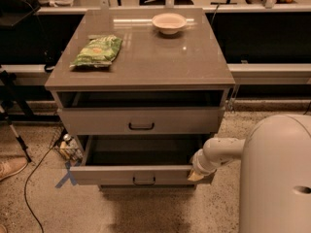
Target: Open middle drawer
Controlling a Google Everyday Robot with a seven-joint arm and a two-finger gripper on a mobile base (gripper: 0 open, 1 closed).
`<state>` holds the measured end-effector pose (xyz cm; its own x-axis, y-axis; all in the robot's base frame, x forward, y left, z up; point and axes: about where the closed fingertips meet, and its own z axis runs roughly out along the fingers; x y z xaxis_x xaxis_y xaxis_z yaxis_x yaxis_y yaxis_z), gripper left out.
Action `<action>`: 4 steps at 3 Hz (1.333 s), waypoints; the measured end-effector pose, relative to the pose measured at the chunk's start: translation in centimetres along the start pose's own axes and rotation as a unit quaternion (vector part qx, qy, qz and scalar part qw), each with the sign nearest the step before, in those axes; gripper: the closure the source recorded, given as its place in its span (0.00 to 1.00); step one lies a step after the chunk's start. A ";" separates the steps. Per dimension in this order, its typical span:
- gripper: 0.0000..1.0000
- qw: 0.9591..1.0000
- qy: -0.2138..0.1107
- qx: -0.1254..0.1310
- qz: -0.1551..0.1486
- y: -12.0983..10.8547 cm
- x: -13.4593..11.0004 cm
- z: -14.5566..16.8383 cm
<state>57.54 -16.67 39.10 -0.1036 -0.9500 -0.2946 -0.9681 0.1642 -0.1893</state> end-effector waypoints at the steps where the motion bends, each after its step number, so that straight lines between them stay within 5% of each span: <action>1: 1.00 1.000 -0.002 0.007 0.012 1.2 0.3 -0.5; 4: 1.00 1.000 -0.003 0.006 0.018 3.2 0.6 -1.2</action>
Offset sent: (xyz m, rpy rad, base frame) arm -0.0137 -0.0020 0.0018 0.0081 -0.0084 -0.0252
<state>54.14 -17.06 39.45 -0.1373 -0.9416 -0.3075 -0.9607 0.2023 -0.1902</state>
